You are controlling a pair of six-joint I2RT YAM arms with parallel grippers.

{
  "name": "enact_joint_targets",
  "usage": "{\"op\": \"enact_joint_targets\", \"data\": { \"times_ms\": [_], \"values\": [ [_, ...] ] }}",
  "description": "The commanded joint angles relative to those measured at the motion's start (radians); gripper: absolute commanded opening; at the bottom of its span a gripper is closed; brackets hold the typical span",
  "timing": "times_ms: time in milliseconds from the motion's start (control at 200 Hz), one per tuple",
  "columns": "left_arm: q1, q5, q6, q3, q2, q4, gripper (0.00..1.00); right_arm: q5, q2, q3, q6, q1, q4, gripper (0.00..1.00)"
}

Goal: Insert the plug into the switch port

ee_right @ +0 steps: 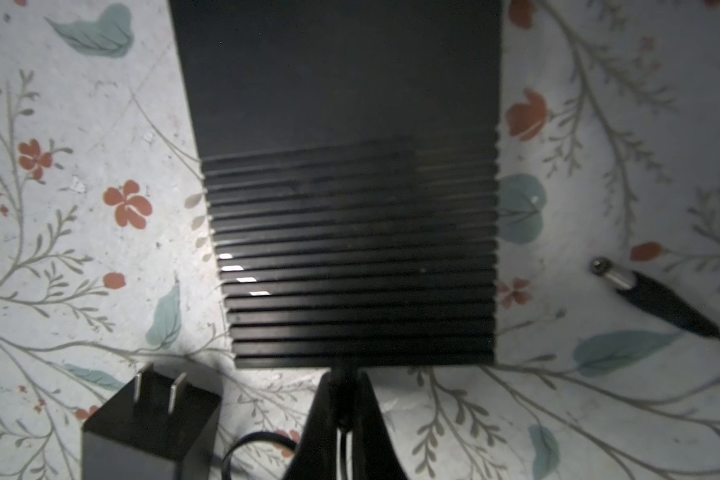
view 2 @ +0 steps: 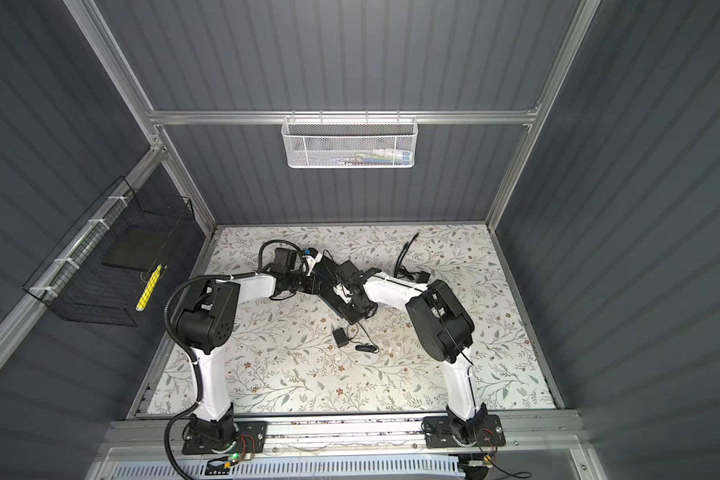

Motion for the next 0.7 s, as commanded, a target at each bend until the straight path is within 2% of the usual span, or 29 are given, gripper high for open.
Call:
{"op": "enact_joint_targets", "data": {
  "times_ms": [0, 695],
  "values": [
    [-0.087, 0.104, -0.003, -0.057, 0.012, -0.173, 0.41, 0.012, 0.011, 0.089, 0.006, -0.012, 0.192, 0.0],
    [-0.135, 0.067, 0.016, -0.082, 0.005, -0.161, 0.41, 0.015, 0.046, 0.176, 0.014, -0.014, 0.134, 0.0]
  ]
}}
